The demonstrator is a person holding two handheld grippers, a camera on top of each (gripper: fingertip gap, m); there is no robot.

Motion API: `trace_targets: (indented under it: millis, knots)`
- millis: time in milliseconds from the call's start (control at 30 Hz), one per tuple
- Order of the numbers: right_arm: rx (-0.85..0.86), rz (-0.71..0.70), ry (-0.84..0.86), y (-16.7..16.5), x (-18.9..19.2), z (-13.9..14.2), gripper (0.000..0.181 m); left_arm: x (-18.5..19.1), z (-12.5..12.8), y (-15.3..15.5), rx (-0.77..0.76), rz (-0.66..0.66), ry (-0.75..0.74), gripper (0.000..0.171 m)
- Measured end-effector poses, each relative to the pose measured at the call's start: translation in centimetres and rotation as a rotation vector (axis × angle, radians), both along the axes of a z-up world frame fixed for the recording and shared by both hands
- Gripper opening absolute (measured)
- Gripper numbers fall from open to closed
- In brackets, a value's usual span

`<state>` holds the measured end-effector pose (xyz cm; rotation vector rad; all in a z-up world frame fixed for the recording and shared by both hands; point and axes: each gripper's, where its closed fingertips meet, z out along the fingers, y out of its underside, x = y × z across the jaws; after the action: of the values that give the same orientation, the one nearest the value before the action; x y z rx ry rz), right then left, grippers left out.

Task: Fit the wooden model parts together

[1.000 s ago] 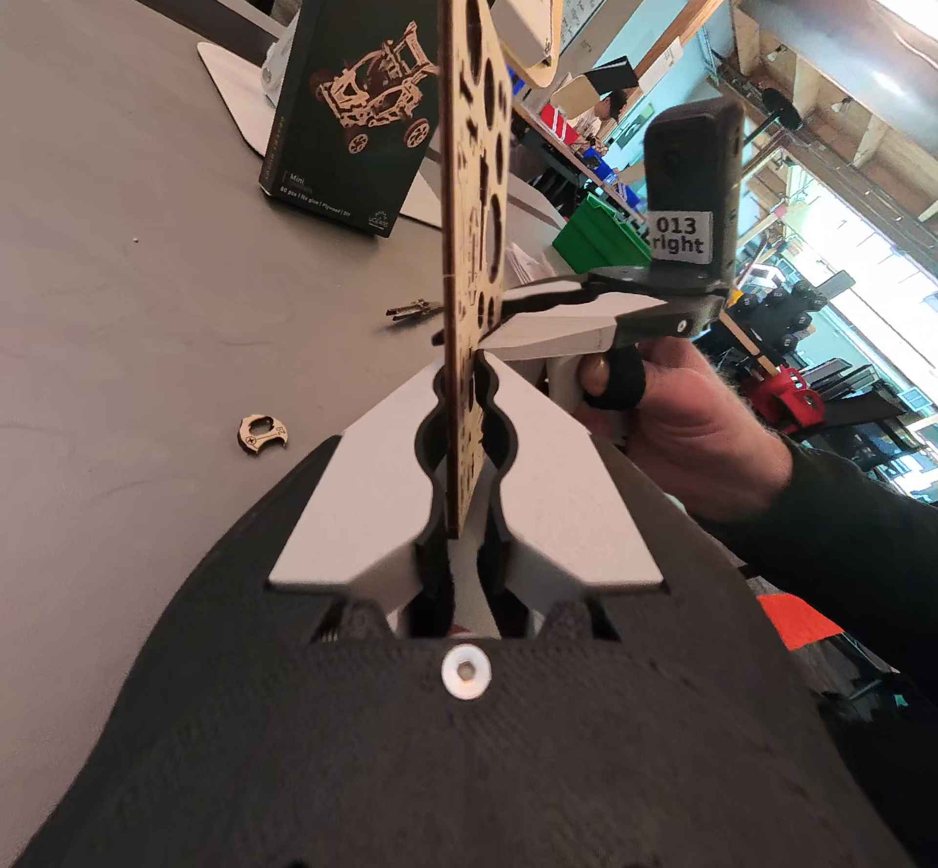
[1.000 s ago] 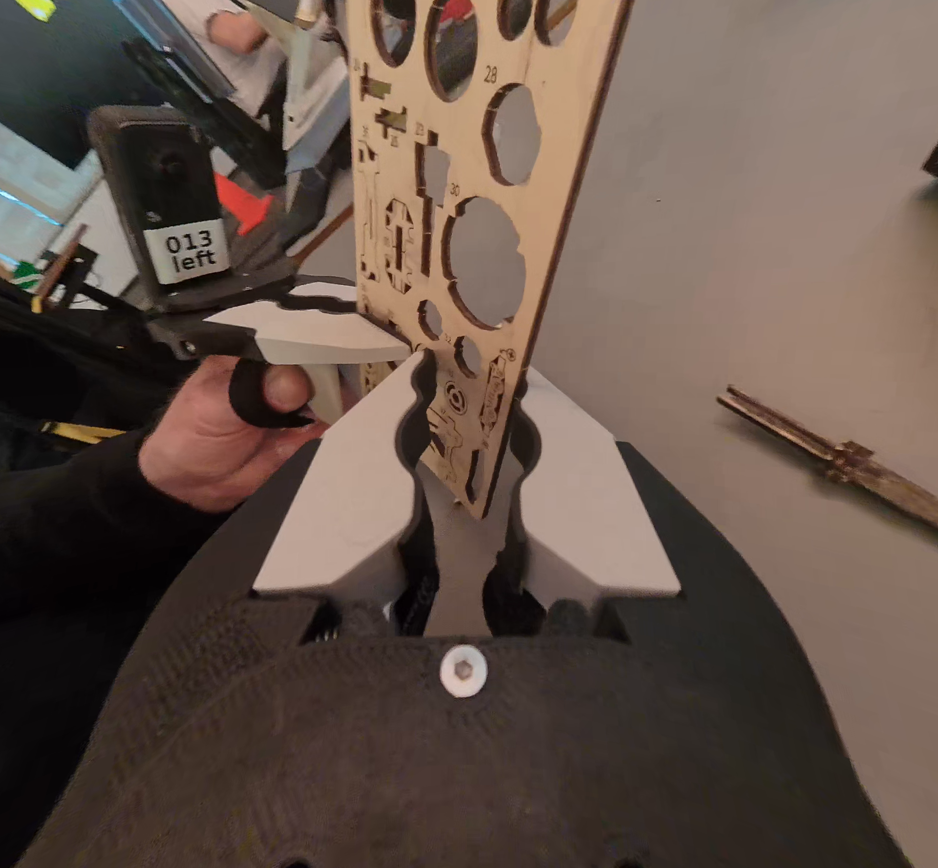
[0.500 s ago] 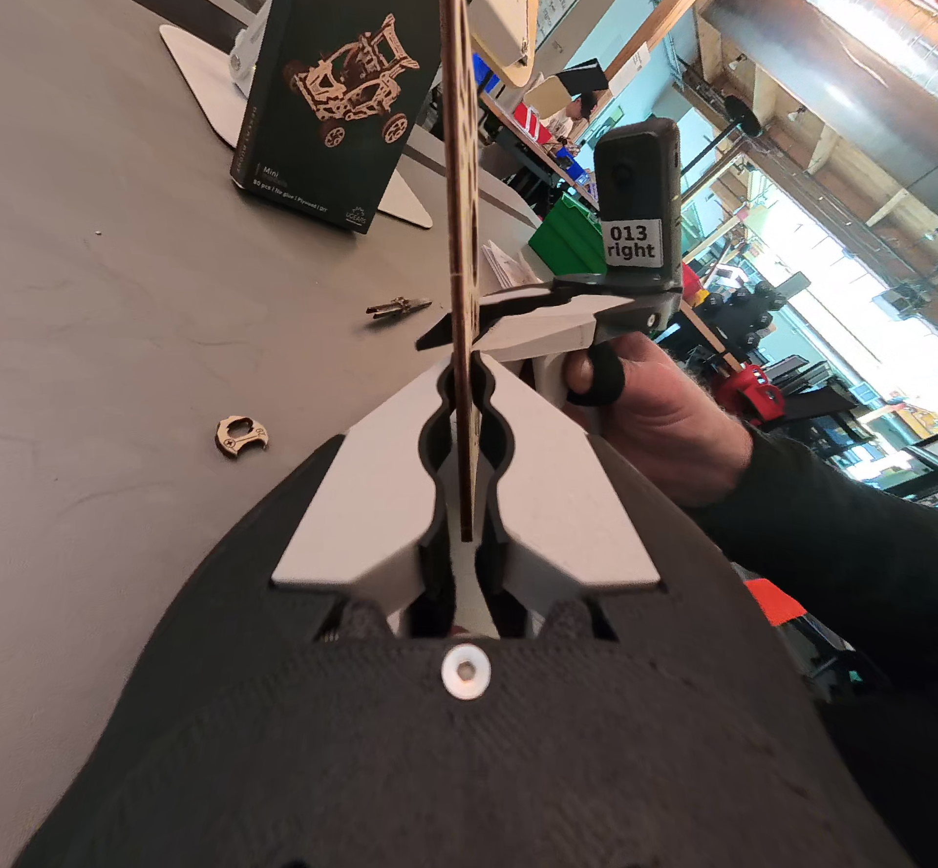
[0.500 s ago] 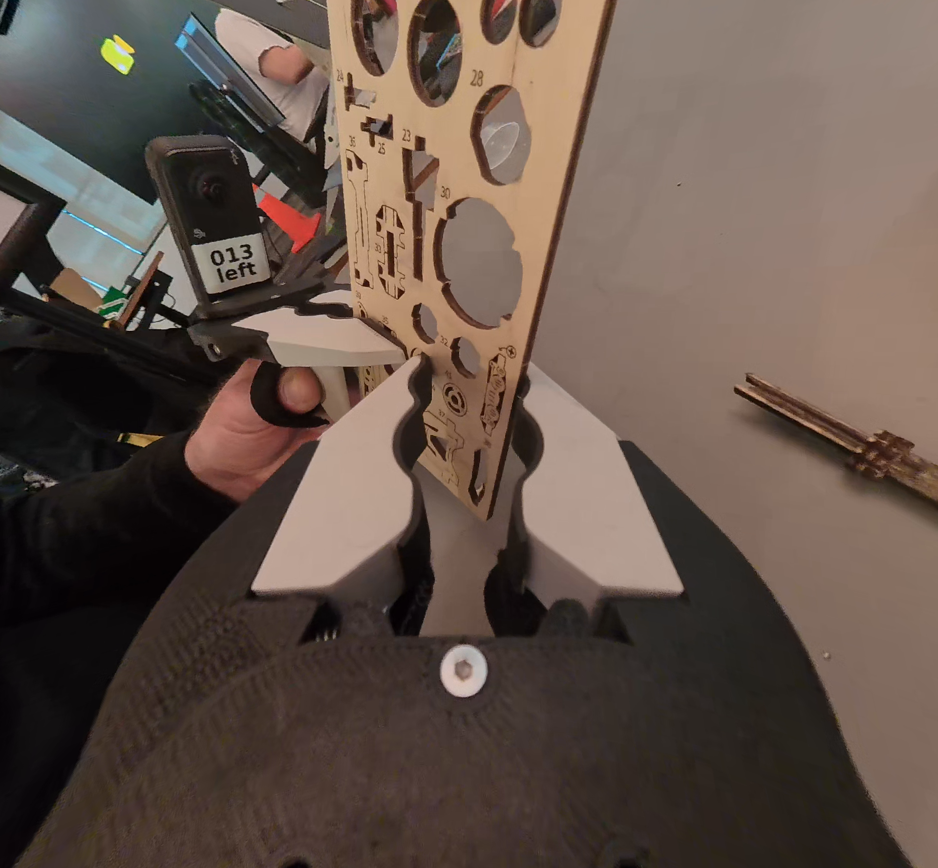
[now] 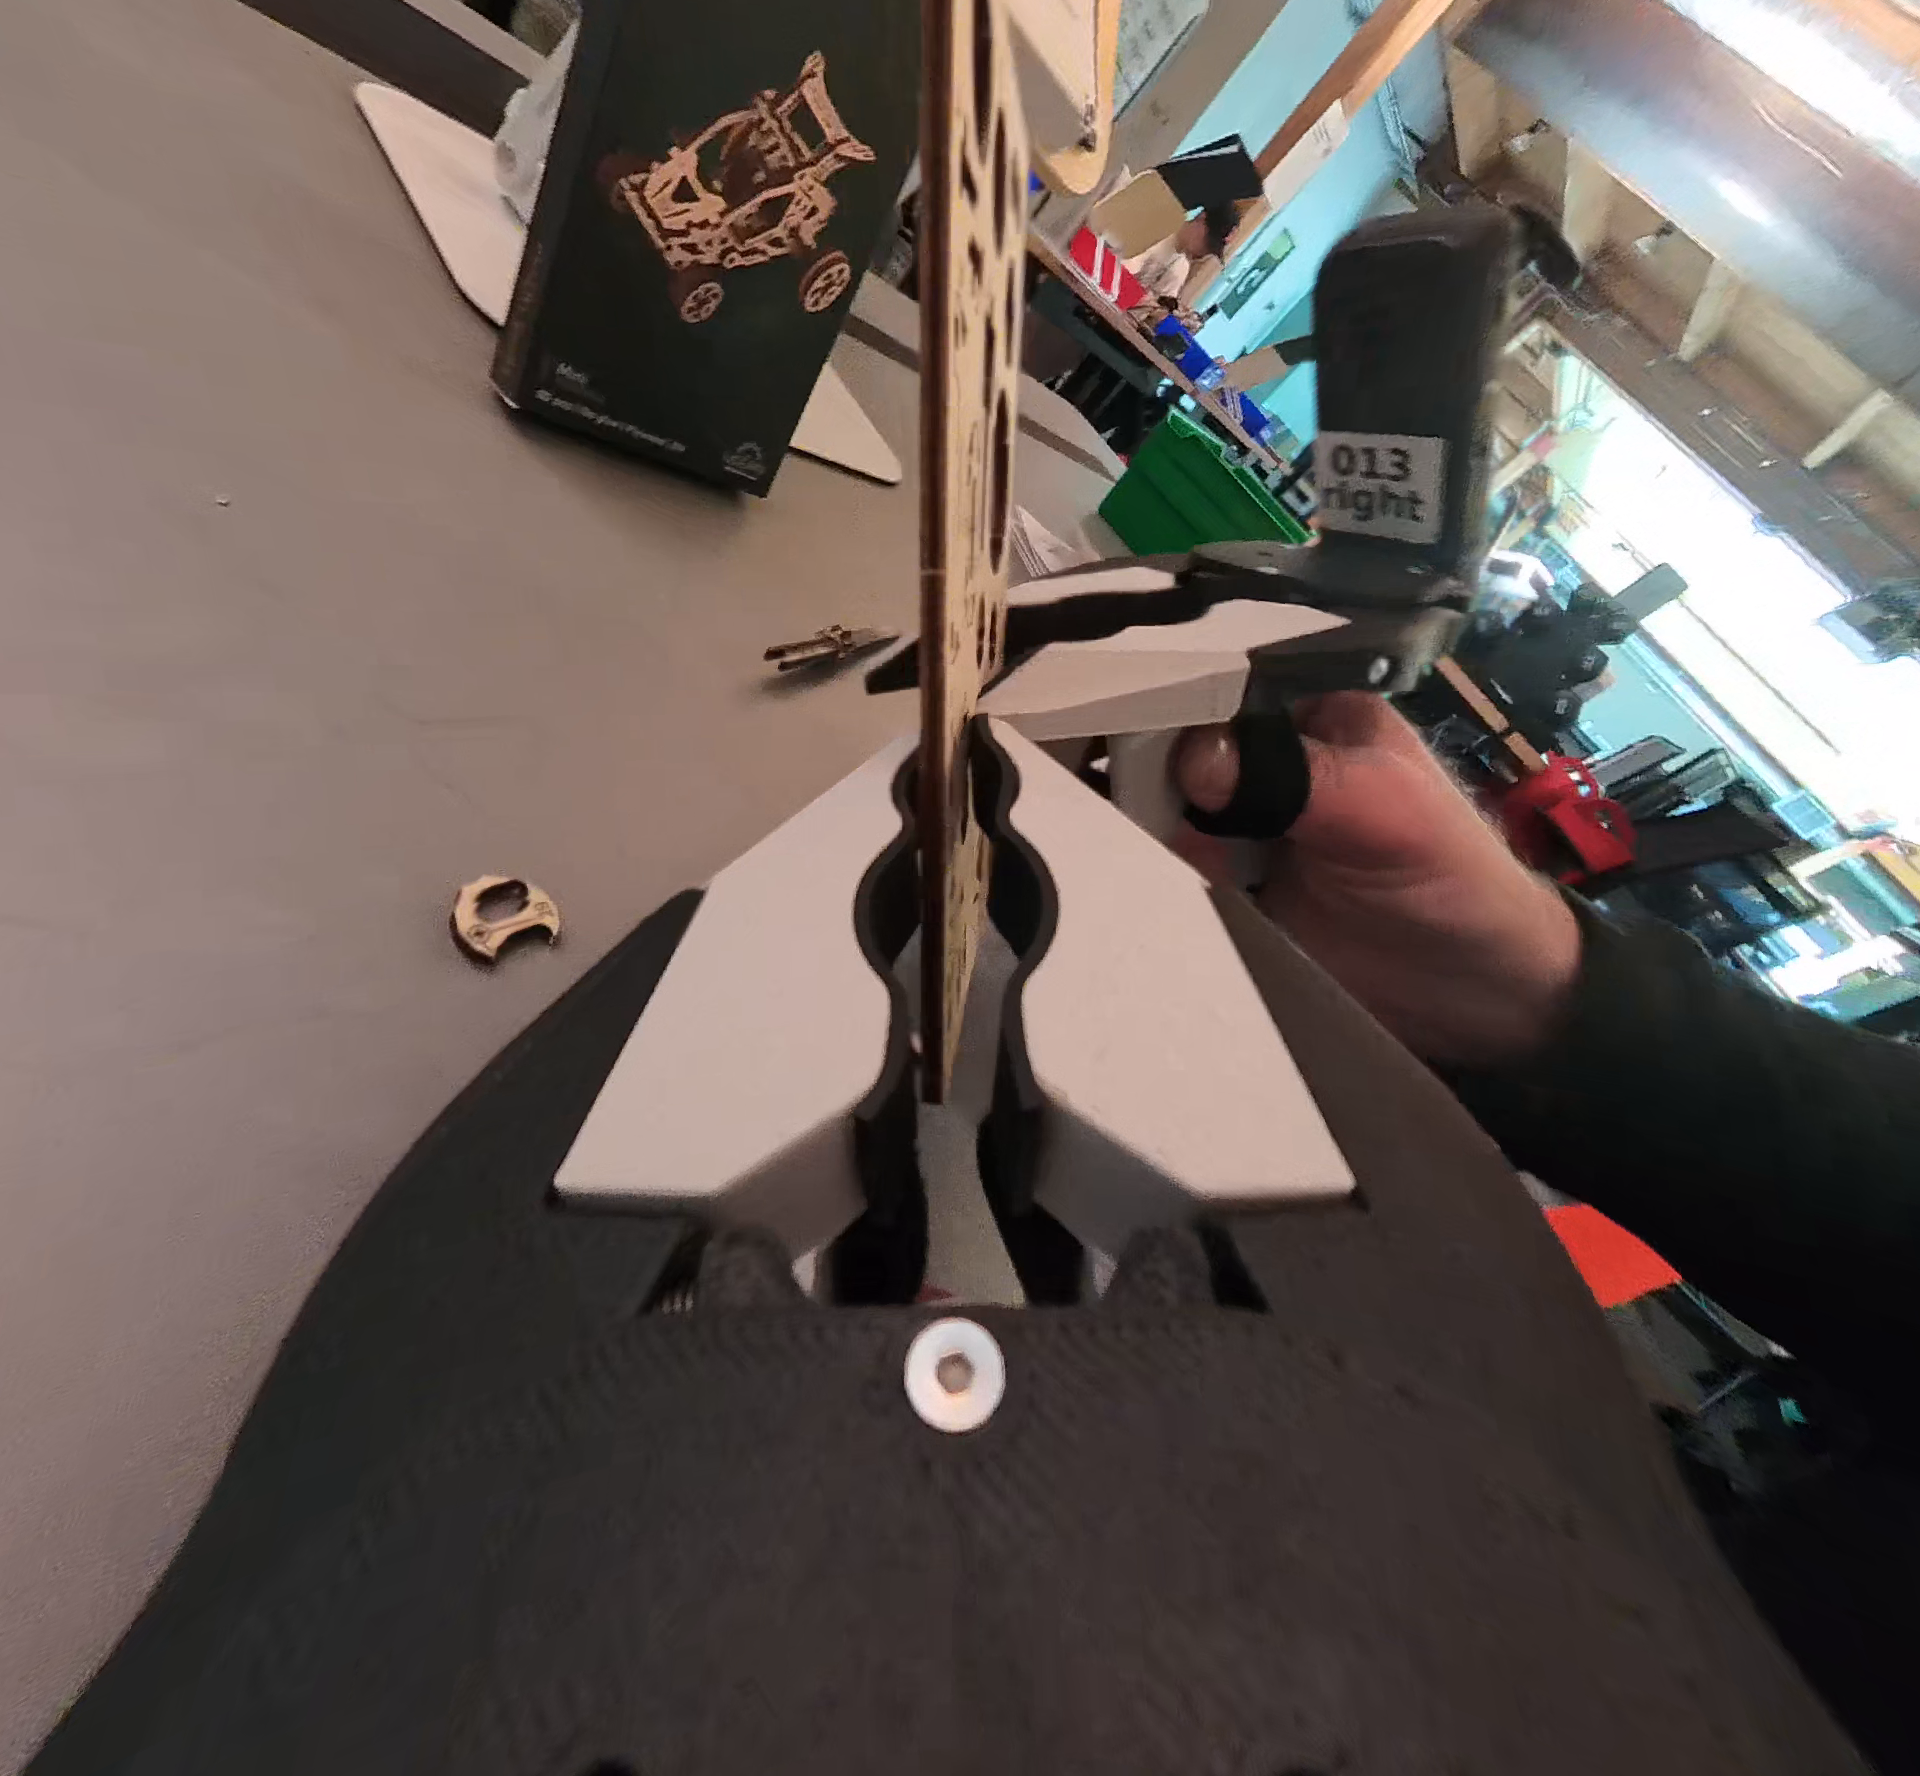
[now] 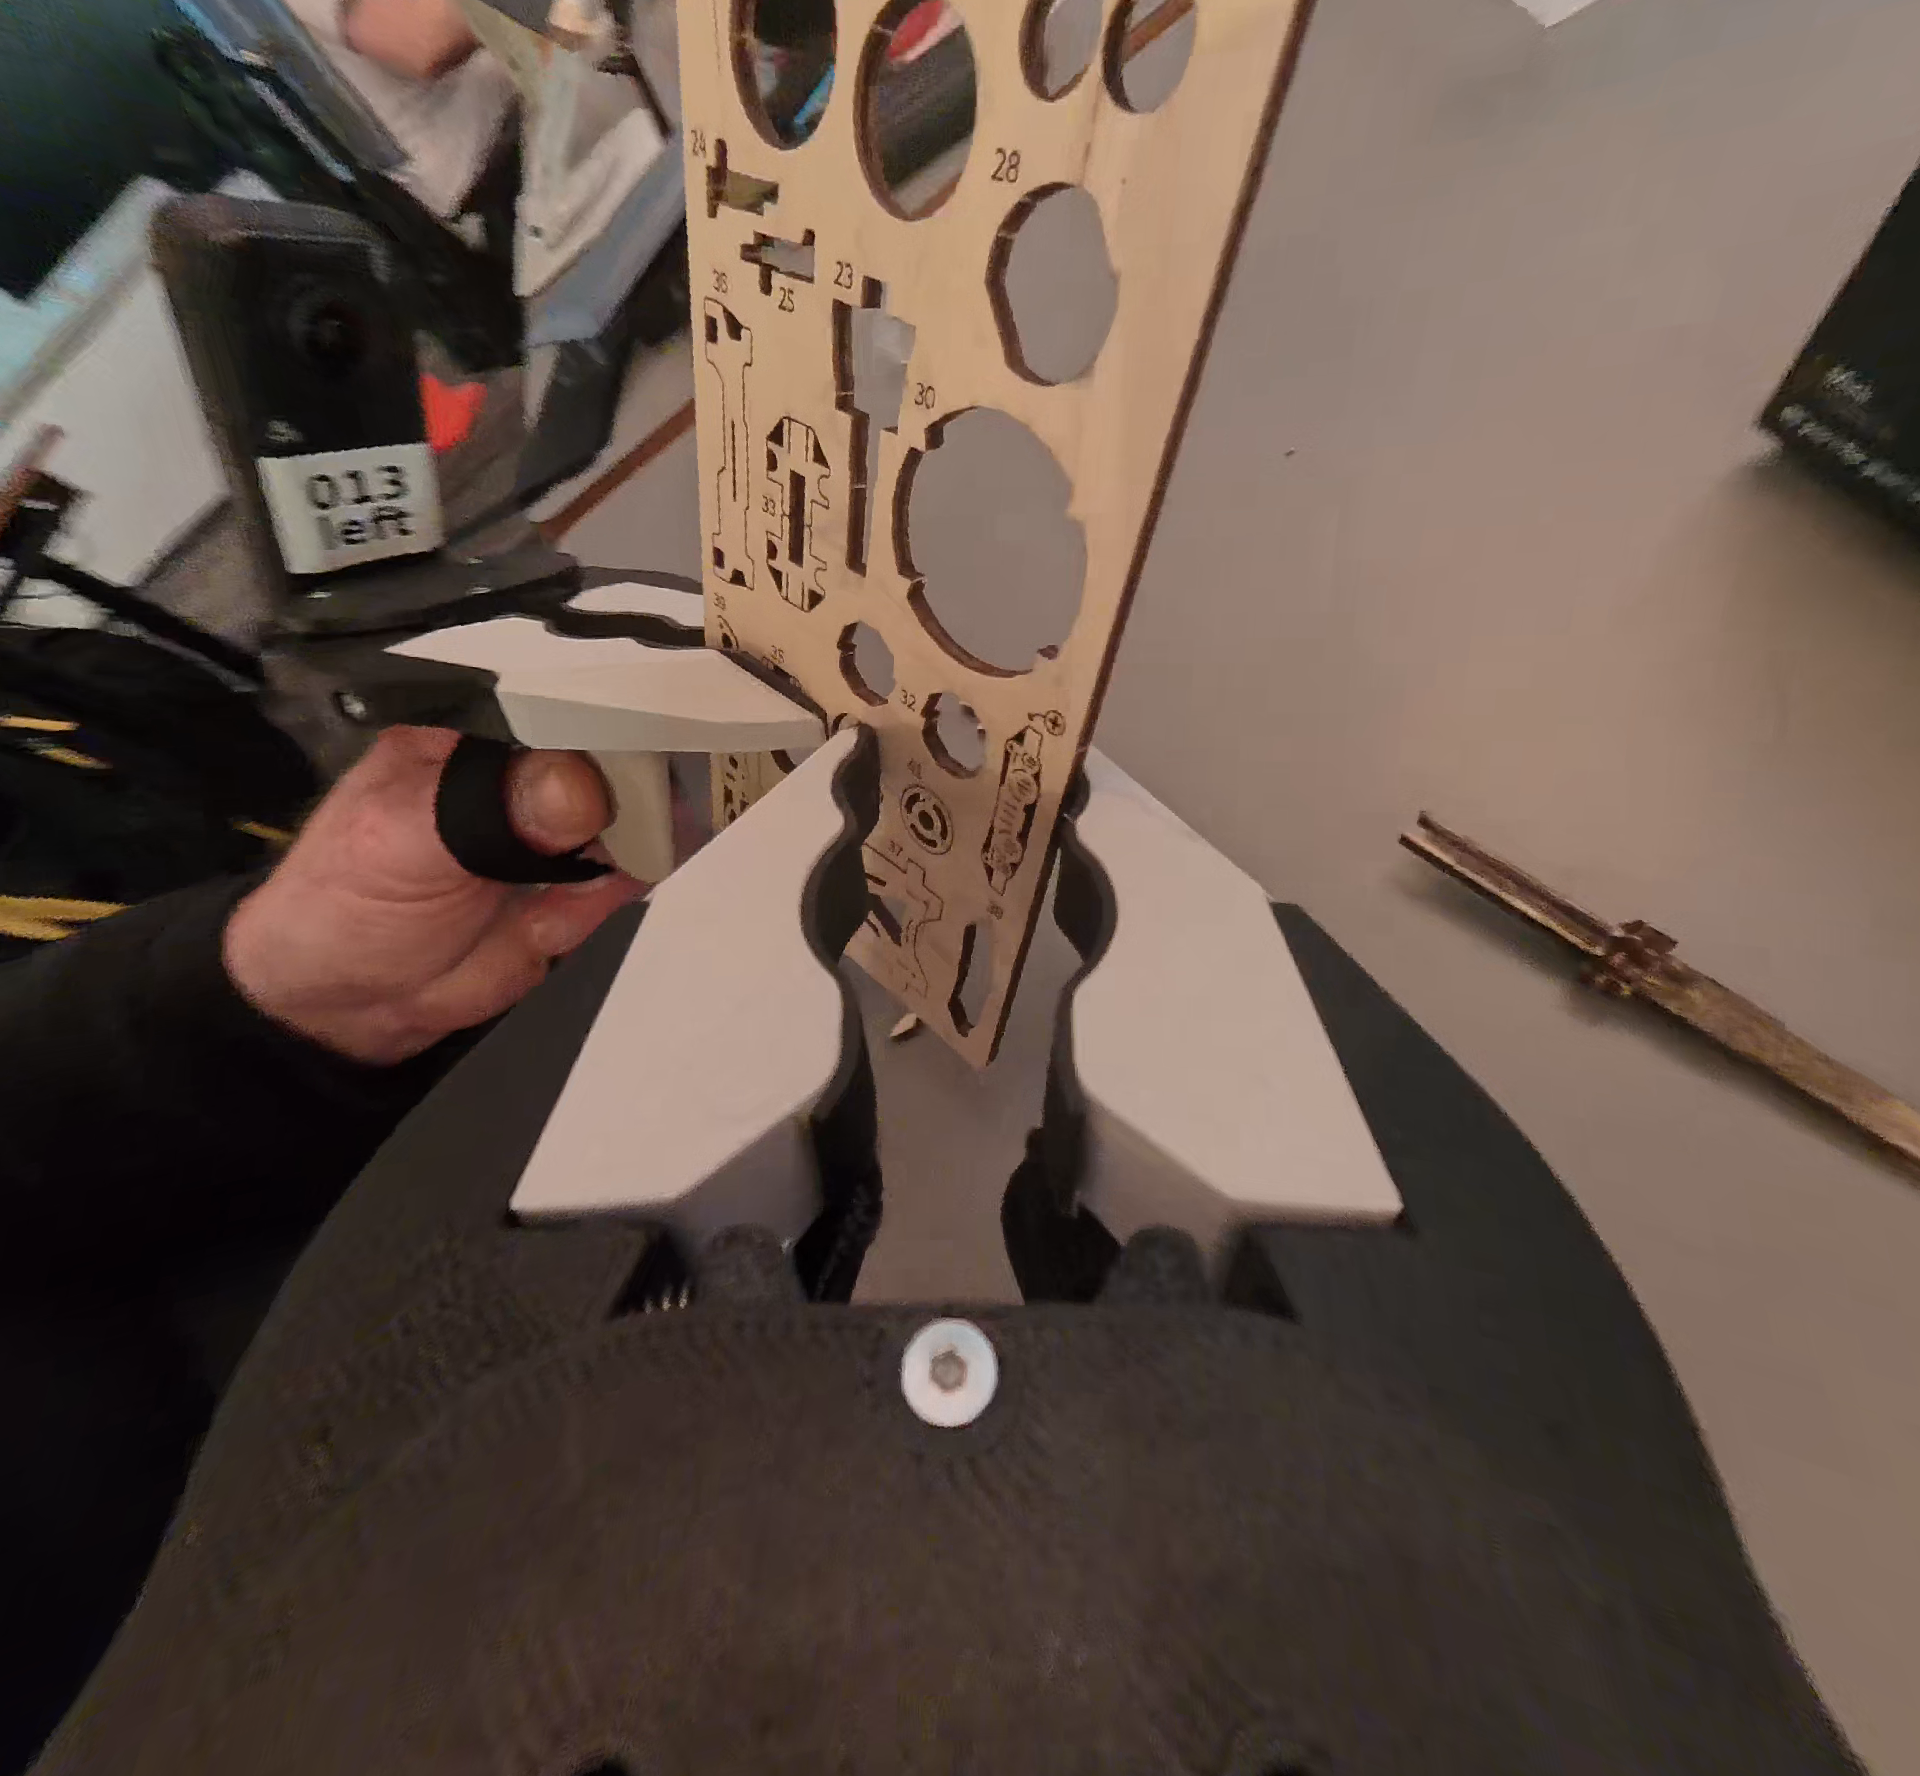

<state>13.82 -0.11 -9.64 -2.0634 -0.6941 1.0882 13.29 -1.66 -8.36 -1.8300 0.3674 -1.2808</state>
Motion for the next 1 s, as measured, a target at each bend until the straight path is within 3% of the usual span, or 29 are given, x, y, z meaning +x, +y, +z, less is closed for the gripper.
trace_targets:
  millis: [167, 433, 867, 1000]
  knots:
    - [-0.021, 0.088, 0.077, -0.3, -0.5, 0.5, 0.029, -0.3, 0.7, -0.3, 0.021, -0.016, -0.052, 0.001]
    - [0.024, 0.124, -0.041, -0.9, 0.0, 0.8, 0.029, 0.3, 0.7, -1.1, 0.037, -0.069, -0.038, 0.001]
    - [0.162, 0.045, -0.335, 0.7, -1.2, 0.4, 0.032, -1.2, -0.3, 0.4, -0.016, 0.072, 0.013, 0.006]
    - [0.225, 0.037, -0.383, 0.9, -1.5, 1.1, 0.032, -1.6, 0.1, 0.5, -0.032, 0.068, -0.045, 0.007]
